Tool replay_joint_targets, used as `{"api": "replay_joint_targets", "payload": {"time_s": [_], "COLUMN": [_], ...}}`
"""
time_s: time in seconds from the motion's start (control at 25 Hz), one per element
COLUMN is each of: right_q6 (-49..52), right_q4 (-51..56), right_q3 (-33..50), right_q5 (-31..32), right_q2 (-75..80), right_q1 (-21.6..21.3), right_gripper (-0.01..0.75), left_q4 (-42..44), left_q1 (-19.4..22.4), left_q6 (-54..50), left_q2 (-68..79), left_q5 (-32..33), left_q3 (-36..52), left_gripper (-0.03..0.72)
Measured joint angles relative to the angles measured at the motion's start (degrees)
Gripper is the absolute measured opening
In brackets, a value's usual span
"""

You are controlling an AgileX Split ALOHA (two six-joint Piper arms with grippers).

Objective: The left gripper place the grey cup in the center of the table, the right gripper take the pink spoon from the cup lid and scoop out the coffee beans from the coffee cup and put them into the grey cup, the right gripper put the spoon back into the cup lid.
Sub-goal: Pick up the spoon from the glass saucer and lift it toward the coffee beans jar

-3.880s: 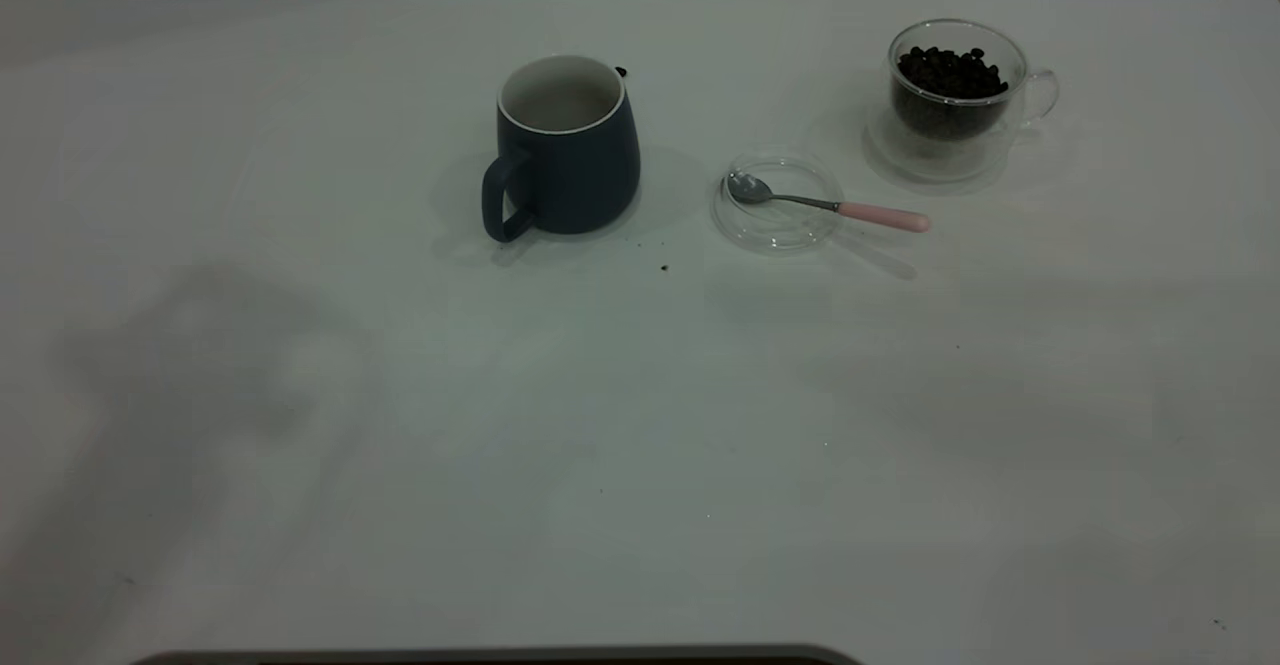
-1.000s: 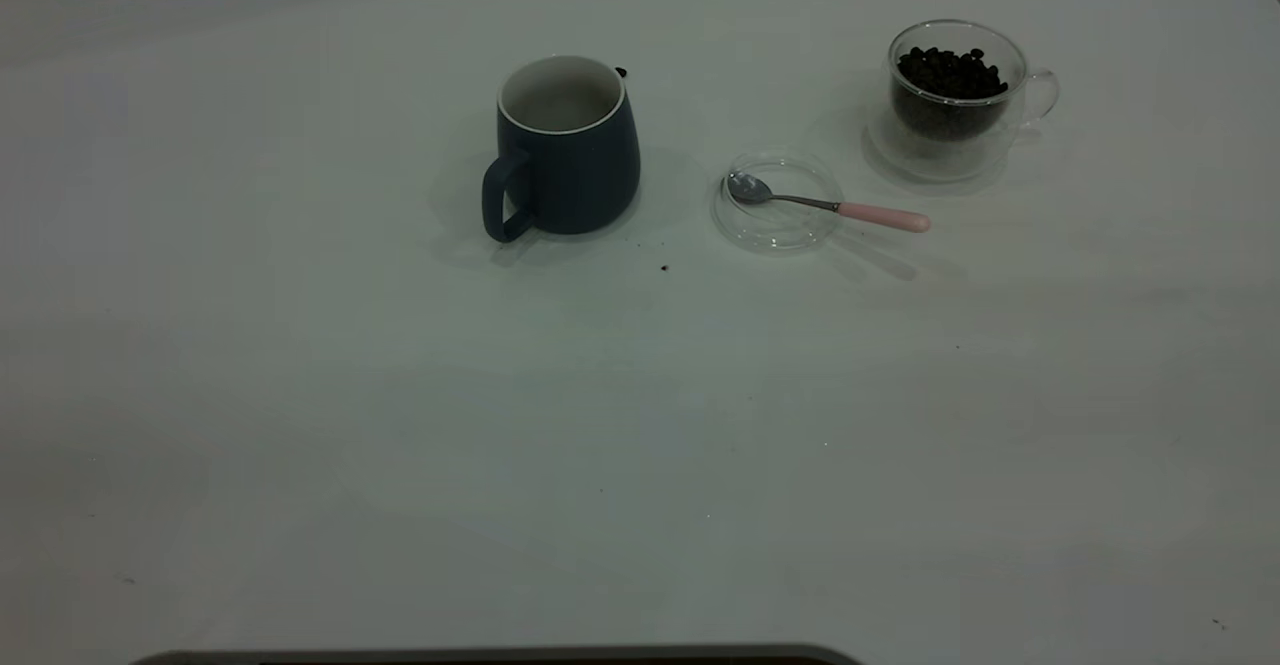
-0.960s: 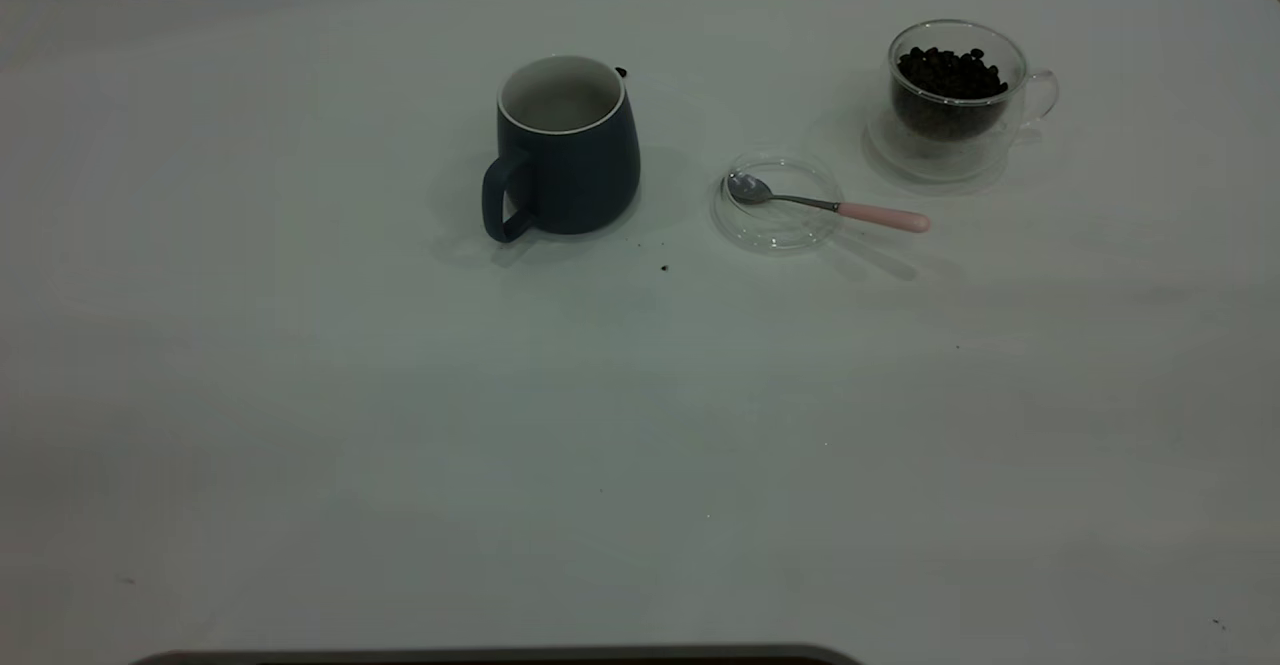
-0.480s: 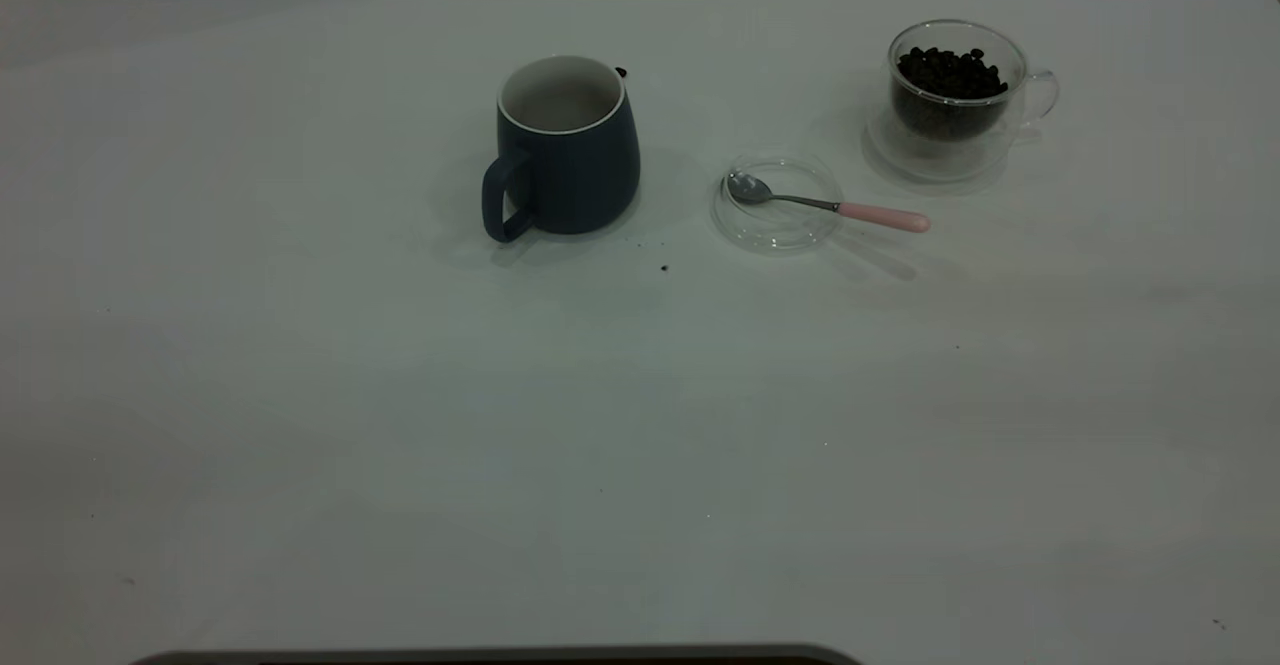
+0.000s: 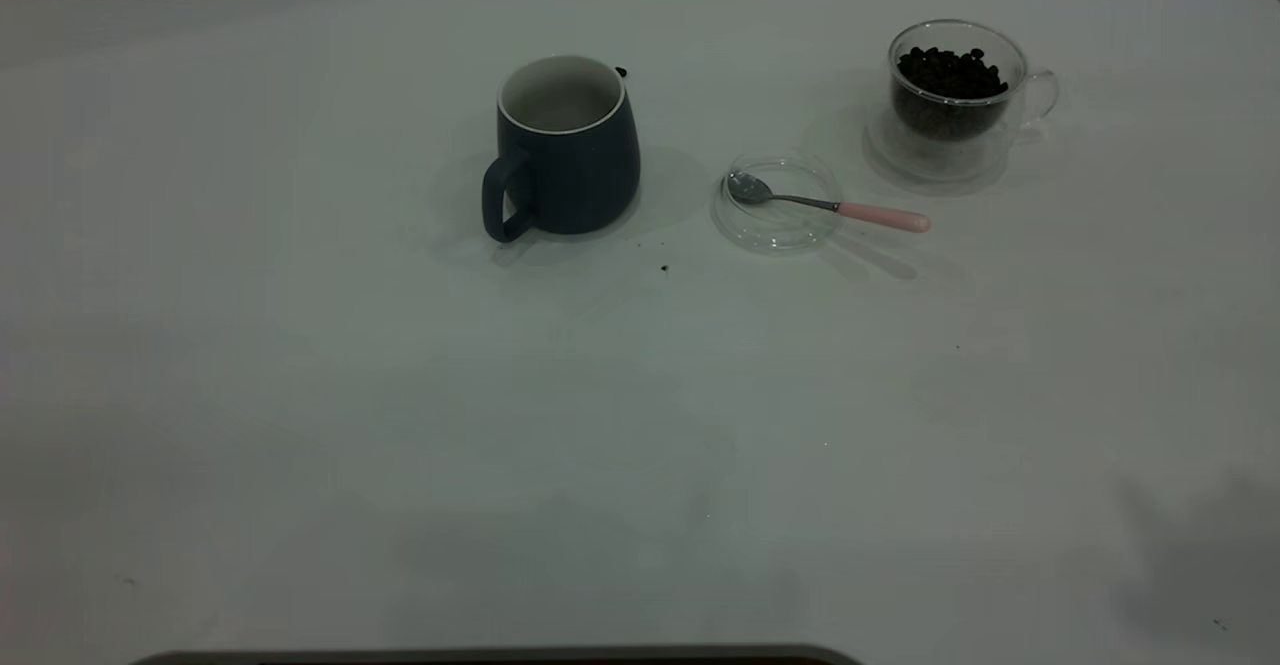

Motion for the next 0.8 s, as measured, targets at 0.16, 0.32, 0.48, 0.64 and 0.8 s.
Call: {"api": "replay_joint_targets", "payload": {"time_s": [0.16, 0.32, 0.48, 0.64, 0.8], "right_q6": [-6.5, -19.22, -36.56, -53.08, -64.9], "right_q4": [10.9, 26.71, 44.75, 64.35, 78.01], "right_q3": [-2.34, -2.62, -2.62, -1.83, -0.19], "right_q5": [-3.9, -6.64, -8.07, -9.44, -9.31], "right_q2": [17.55, 33.25, 45.62, 54.61, 62.01], "right_q1": [0.0, -1.45, -3.78, -4.15, -4.2], "right_gripper": [0.602, 0.602, 0.602, 0.602, 0.602], "left_q4": [0.0, 0.0, 0.0, 0.0, 0.0], "left_q1": [0.0, 0.0, 0.0, 0.0, 0.0], "left_q6": [-0.01, -0.01, -0.01, -0.01, -0.01], "left_q2": [0.0, 0.0, 0.0, 0.0, 0.0], "left_q5": [0.0, 0.0, 0.0, 0.0, 0.0], "left_q3": [0.0, 0.0, 0.0, 0.0, 0.0], "left_gripper": [0.567, 0.567, 0.567, 0.567, 0.567]}}
